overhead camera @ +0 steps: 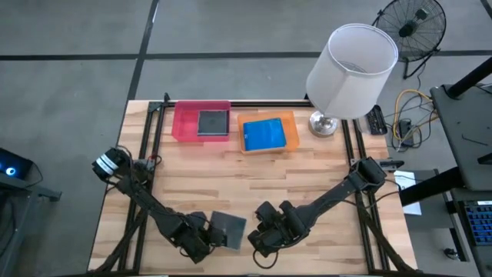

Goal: Pick & place jewel cases by type
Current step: Put the black CD case into the pink bin

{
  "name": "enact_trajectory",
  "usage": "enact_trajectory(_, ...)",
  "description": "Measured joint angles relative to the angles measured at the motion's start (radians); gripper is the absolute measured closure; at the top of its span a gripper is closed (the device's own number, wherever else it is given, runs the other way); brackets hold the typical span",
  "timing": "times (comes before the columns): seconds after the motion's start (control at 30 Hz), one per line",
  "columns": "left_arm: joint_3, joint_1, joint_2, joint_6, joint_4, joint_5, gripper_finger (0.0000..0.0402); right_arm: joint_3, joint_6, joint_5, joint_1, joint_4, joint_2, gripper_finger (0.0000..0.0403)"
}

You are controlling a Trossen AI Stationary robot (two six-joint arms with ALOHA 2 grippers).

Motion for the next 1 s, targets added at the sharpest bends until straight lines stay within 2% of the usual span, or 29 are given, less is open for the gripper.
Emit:
enact_trajectory(0.1,0.059,0.000,0.011,0.038,-0.042,-0.070,0.0401,0.000,-0.006,-0.002,0.004,0.000,0.000,0.0305)
enact_trajectory(0.2,0.108,0.003,0.018,0.108,-0.037,-0.079,0.0401,0.000,-0.018,-0.004,0.006,0.000,0.000,0.0306)
enact_trajectory(0.3,0.166,0.003,0.046,0.164,-0.035,-0.077,0.0401,0.000,-0.018,-0.005,0.006,0.000,0.000,0.0307)
enact_trajectory(0.43,0.222,0.002,0.089,0.208,-0.039,-0.024,0.0401,0.000,-0.018,-0.006,0.006,0.000,0.000,0.0305)
enact_trajectory(0.6,0.234,0.002,0.151,0.213,-0.046,0.038,0.0401,0.000,-0.018,-0.005,0.006,0.000,0.000,0.0308)
enact_trajectory(1.0,0.232,0.071,0.197,0.263,-0.021,0.057,0.0401,0.000,-0.024,-0.002,0.006,0.001,0.000,0.0300)
